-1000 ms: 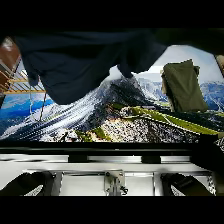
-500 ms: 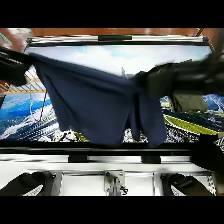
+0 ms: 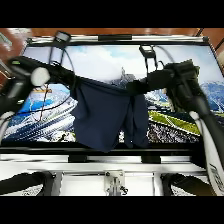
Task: Fold the shirts.
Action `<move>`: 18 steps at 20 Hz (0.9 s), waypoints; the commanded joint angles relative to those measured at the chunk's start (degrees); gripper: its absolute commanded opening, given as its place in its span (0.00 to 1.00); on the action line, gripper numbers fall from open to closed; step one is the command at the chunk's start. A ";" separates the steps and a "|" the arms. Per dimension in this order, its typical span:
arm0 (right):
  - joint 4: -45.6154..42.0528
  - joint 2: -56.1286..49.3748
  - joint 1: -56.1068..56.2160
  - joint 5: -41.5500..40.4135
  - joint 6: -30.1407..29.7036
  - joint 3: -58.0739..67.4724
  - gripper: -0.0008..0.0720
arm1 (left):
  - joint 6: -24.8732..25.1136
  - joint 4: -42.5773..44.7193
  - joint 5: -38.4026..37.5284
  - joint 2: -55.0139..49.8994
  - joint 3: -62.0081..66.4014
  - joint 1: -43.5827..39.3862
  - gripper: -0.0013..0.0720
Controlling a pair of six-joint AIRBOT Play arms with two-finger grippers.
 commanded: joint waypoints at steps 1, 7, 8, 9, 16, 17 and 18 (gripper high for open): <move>-0.39 -7.74 0.07 12.87 4.31 -0.70 0.11 | -6.10 -3.74 0.17 -9.31 -0.37 0.07 0.06; -1.62 -4.37 -5.09 -6.51 -5.25 4.61 0.80 | 1.88 -9.11 -18.93 -9.09 5.14 1.99 0.94; -2.56 -2.21 -7.26 -10.88 -6.54 5.33 0.80 | 3.69 -11.02 -22.38 -7.43 5.70 3.17 0.93; -3.06 0.07 -10.38 -15.50 -7.52 5.33 0.80 | 4.59 -14.40 -24.96 -5.05 5.03 4.68 0.93; 10.69 5.79 -35.04 -33.14 -12.04 -3.10 0.80 | 4.50 -38.05 -13.18 19.37 -38.07 10.21 0.93; 11.96 6.32 -36.61 -33.11 -12.37 -5.01 0.80 | 4.44 -40.39 -9.86 23.17 -45.18 11.21 0.93; 12.35 6.69 -37.55 -32.44 -12.79 -6.73 0.80 | 4.09 -42.60 -7.32 26.01 -50.64 12.33 0.93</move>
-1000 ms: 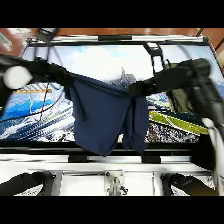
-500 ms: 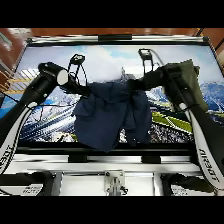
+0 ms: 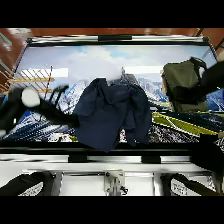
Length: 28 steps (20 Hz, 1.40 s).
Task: Fold the shirts.
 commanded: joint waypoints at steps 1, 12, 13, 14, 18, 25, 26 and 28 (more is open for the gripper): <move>5.20 1.66 -6.14 -2.34 -1.84 -5.55 0.80 | -0.07 -12.17 10.99 10.99 -21.77 3.34 0.93; 7.08 1.62 -3.80 7.41 -1.86 -11.08 0.80 | 3.04 -25.83 27.69 1.66 -30.08 1.01 0.93; 7.10 1.62 -3.80 7.41 -1.81 -11.08 0.80 | 3.43 -26.10 28.28 0.68 -30.05 1.01 0.93; 7.10 1.62 -3.80 7.48 -1.75 -11.13 0.80 | 4.61 -26.88 29.29 -0.04 -30.05 1.01 0.93; 8.15 0.31 -3.76 7.63 -0.57 -15.47 0.92 | 8.37 -33.00 34.42 -2.75 -30.05 1.01 0.63; 17.70 -6.23 -2.49 16.20 -1.62 -24.52 0.91 | 15.43 -33.31 30.77 -2.27 -24.68 1.05 0.06; 17.53 -7.56 -1.01 16.87 -1.62 -24.63 0.91 | 15.41 -33.31 30.77 -1.95 -23.91 1.07 0.06; 17.35 -10.36 1.95 17.73 -1.86 -24.63 0.91 | 15.43 -33.31 30.73 -1.38 -22.60 1.14 0.06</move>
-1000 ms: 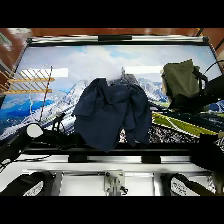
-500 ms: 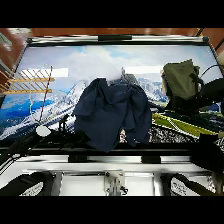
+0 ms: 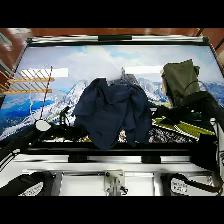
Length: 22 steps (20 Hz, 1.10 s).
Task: Fold the shirts.
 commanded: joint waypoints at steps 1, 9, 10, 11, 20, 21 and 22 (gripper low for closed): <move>1.16 -4.48 3.78 3.15 -0.26 -1.03 0.91 | 1.51 -0.35 -0.72 0.98 2.43 0.07 0.06; 1.25 -6.38 7.26 10.80 3.89 -0.96 0.18 | 1.81 0.76 -0.79 5.09 6.32 2.64 0.06; 1.68 -6.14 7.67 10.08 3.56 -0.55 0.11 | 2.82 1.07 -1.38 5.22 7.80 4.24 0.06; 1.79 -5.38 7.72 8.59 2.36 0.42 0.11 | 4.96 1.16 -3.19 5.35 9.99 6.27 0.06; 0.44 26.14 6.58 21.46 -7.58 38.34 0.11 | 15.34 4.20 -10.25 13.09 68.26 24.61 0.05; 0.42 29.44 6.58 25.20 -7.52 41.70 0.11 | 14.36 4.22 -8.72 13.51 74.51 26.12 0.05; 0.39 32.35 6.58 27.69 -7.45 44.00 0.11 | 12.63 4.20 -8.07 13.84 80.13 27.56 0.05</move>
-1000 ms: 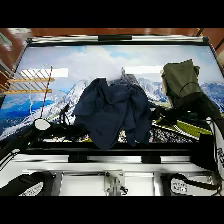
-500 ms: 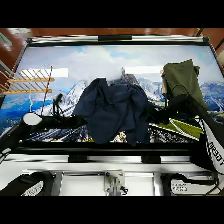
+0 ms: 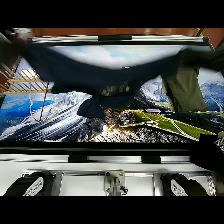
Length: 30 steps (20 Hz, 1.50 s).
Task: Fold the shirts.
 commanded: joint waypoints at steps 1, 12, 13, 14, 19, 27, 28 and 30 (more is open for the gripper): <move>-0.94 11.30 -0.04 11.23 -1.25 11.54 0.11 | -2.56 0.50 2.49 1.97 21.64 5.51 0.05; -8.46 14.34 -0.04 13.84 3.06 12.59 0.11 | -14.05 19.43 -19.89 6.47 18.45 6.51 0.06; -8.46 12.44 -0.04 13.84 3.08 12.59 0.11 | -14.05 19.54 -20.98 6.45 15.10 6.51 0.05; -8.48 9.92 -0.04 13.90 3.06 12.59 0.11 | -14.03 19.52 -20.94 6.47 11.43 6.51 0.05; -7.89 -5.77 -0.04 16.02 3.04 12.59 0.11 | -13.77 21.73 -11.56 4.90 -8.59 6.51 0.06; -1.36 -31.43 0.02 24.00 6.38 12.59 0.11 | -12.31 21.22 6.45 -14.08 -15.02 3.28 0.06; -1.36 -33.97 0.02 23.71 8.13 12.59 0.11 | -12.33 21.22 7.26 -17.03 -15.02 2.27 0.06; -1.38 -38.27 0.39 21.09 11.06 12.59 0.11 | -12.33 21.22 7.78 -22.84 -15.02 0.00 0.06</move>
